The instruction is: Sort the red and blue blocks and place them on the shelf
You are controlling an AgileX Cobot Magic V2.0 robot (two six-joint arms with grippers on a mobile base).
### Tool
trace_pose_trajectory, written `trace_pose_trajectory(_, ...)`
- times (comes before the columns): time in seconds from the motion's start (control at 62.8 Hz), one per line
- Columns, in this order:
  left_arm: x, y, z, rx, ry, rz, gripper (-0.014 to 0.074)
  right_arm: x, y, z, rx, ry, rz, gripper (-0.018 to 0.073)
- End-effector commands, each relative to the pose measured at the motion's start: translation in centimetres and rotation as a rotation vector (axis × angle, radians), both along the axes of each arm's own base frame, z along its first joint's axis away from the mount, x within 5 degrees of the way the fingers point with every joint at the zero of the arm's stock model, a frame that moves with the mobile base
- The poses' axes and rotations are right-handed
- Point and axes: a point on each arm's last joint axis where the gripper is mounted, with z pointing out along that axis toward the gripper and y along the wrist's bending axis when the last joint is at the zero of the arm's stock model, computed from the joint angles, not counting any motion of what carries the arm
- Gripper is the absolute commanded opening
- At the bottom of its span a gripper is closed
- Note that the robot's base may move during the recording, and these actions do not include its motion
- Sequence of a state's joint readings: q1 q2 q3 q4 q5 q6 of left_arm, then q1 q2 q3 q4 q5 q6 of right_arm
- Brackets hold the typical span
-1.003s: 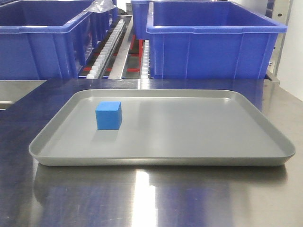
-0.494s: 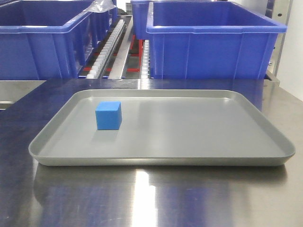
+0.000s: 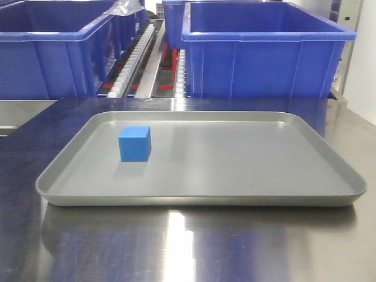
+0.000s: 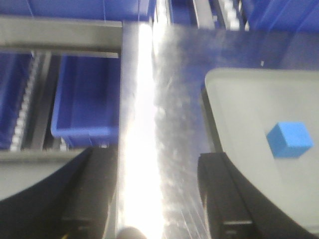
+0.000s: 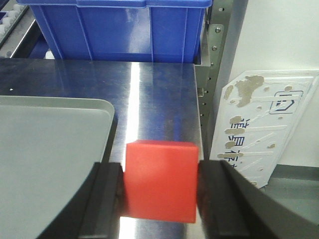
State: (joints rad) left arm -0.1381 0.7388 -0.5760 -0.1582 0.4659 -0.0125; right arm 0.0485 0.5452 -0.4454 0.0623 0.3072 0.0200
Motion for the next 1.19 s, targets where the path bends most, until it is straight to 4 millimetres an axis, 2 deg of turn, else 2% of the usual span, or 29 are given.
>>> trace_pose_trajectory(0.0,1.0,-0.3,1.3,-0.035,-0.049,0.004,0.0456,0.2,-0.1,1.7,-0.008,-0.116,-0.01,0.0049)
trace_pose_trajectory(0.239,3.2,-1.1,1.9,-0.098,0.076,-0.006,0.0454,0.2,-0.1,1.7,-0.008,-0.116,-0.01,0.0049)
trace_pose_trajectory(0.414,6.0,-1.9,2.4,-0.134,0.193,-0.023,0.0447,0.2,-0.1,1.7,-0.008,-0.116,-0.01,0.0049)
trace_pose_trajectory(0.605,9.1,-2.8,2.3,-0.133,0.24,-0.037,0.0452,0.2,-0.1,1.7,-0.008,-0.116,-0.01,0.0049)
trace_pose_trajectory(0.844,11.7,-6.0,1.7,-0.129,0.231,-0.118,0.0523,0.2,-0.1,1.7,-0.008,-0.116,-0.01,0.0049)
trace_pose_trajectory(0.987,12.5,-8.4,1.1,-0.122,0.261,-0.182,0.0524,0.2,-0.1,1.7,-0.008,-0.116,-0.01,0.0049)
trace_pose_trajectory(1.178,13.5,-10.6,0.7,-0.166,0.304,-0.189,0.0501,0.2,-0.1,1.7,-0.008,-0.116,-0.01,0.0049)
